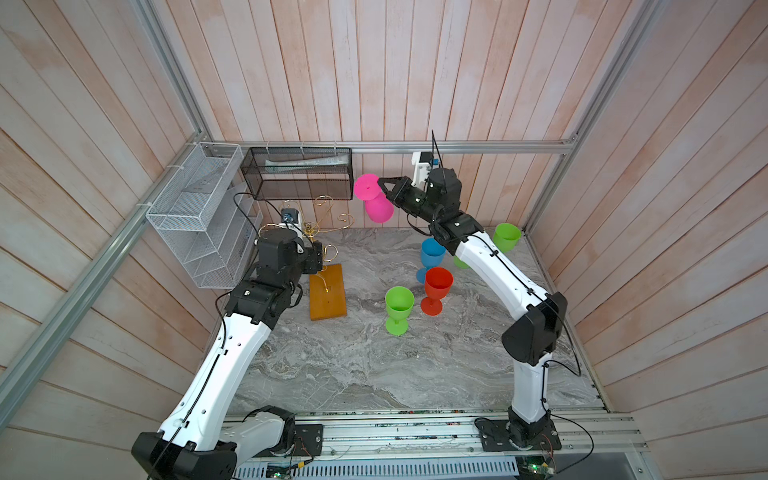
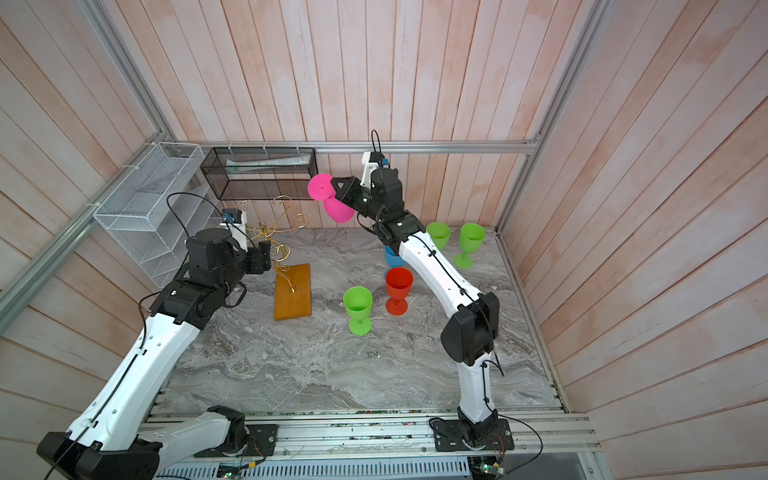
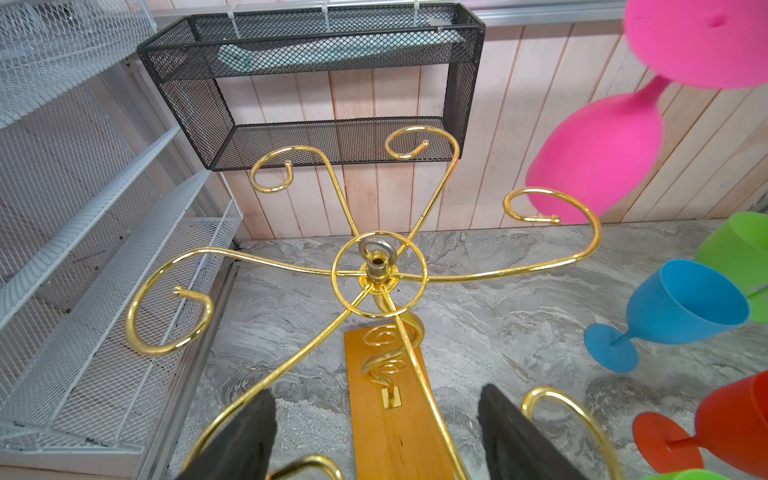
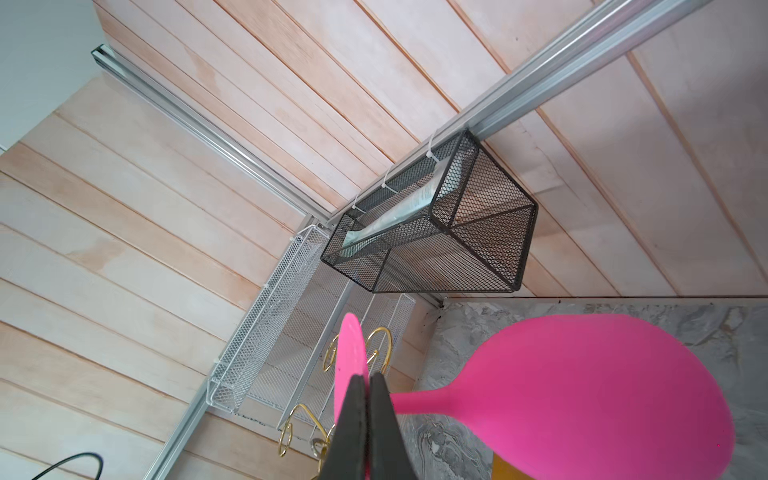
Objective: Take the wine glass off the wine glass rack
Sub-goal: 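Lift the pink glass off the rack hook with the right gripper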
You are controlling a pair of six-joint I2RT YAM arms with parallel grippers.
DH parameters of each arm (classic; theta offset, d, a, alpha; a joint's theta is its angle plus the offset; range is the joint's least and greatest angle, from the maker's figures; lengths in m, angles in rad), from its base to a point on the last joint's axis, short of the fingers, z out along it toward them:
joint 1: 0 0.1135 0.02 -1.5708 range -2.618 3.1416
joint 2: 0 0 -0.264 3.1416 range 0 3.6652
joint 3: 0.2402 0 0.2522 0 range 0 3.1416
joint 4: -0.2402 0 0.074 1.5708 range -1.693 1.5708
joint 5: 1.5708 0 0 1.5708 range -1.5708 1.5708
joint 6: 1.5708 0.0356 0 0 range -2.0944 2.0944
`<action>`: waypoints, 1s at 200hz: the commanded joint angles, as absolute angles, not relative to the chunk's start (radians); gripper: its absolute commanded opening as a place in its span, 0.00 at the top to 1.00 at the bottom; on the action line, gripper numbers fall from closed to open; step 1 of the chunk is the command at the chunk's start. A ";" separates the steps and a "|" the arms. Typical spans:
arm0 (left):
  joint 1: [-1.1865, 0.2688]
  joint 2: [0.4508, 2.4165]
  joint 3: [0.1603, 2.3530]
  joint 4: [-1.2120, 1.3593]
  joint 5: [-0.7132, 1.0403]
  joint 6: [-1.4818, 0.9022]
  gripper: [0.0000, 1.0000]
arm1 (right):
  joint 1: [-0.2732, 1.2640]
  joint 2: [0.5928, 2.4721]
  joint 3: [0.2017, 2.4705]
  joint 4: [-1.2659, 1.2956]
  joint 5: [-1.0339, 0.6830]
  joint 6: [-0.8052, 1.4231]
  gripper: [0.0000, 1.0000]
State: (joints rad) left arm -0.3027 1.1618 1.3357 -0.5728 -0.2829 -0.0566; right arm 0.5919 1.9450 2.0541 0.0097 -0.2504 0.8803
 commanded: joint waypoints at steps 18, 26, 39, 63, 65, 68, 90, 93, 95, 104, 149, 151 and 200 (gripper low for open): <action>-0.399 1.165 1.433 -0.628 -0.417 -0.049 0.16 | 0.584 1.723 1.817 0.138 -0.193 0.687 1.00; -0.422 1.169 1.452 -0.639 -0.428 -0.054 0.15 | 0.583 1.670 1.742 0.170 -0.188 0.646 1.00; -0.458 1.185 1.494 -0.672 -0.435 -0.070 0.14 | 0.584 1.588 1.631 0.211 -0.189 0.567 1.00; -0.539 1.227 1.581 -0.746 -0.437 -0.156 0.14 | 0.584 1.457 1.459 0.241 -0.171 0.442 1.00; -0.548 1.229 1.587 -0.751 -0.437 -0.161 0.14 | 0.584 1.446 1.447 0.242 -0.170 0.431 1.00; -0.560 1.235 1.594 -0.758 -0.437 -0.174 0.14 | 0.584 1.431 1.429 0.246 -0.170 0.416 1.00; -0.628 1.259 1.640 -0.796 -0.407 -0.294 0.14 | 0.585 1.332 1.308 0.278 -0.154 0.309 1.00; -0.637 1.259 1.640 -0.794 -0.397 -0.311 0.15 | 0.587 1.323 1.292 0.283 -0.153 0.292 1.00; -0.642 1.261 1.639 -0.793 -0.391 -0.325 0.15 | 0.587 1.314 1.282 0.285 -0.152 0.282 1.00; -0.662 1.259 1.631 -0.783 -0.353 -0.372 0.15 | 0.587 1.281 1.243 0.293 -0.150 0.241 1.00; -0.714 1.270 1.584 -0.686 -0.133 -0.613 0.15 | 0.593 1.165 1.070 0.355 -0.104 0.056 1.00; -0.716 1.269 1.581 -0.681 -0.130 -0.630 0.15 | 0.593 1.161 1.064 0.357 -0.102 0.050 1.00; -0.785 1.308 1.640 -0.722 -0.197 -0.971 0.14 | 0.599 1.101 0.967 0.429 -0.115 -0.059 1.00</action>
State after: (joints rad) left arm -0.7624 1.2800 1.5879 -0.6849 -0.1684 -0.7292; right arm 0.5884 1.1355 0.9966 0.3367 -0.1207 0.0410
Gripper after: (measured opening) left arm 0.857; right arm 0.043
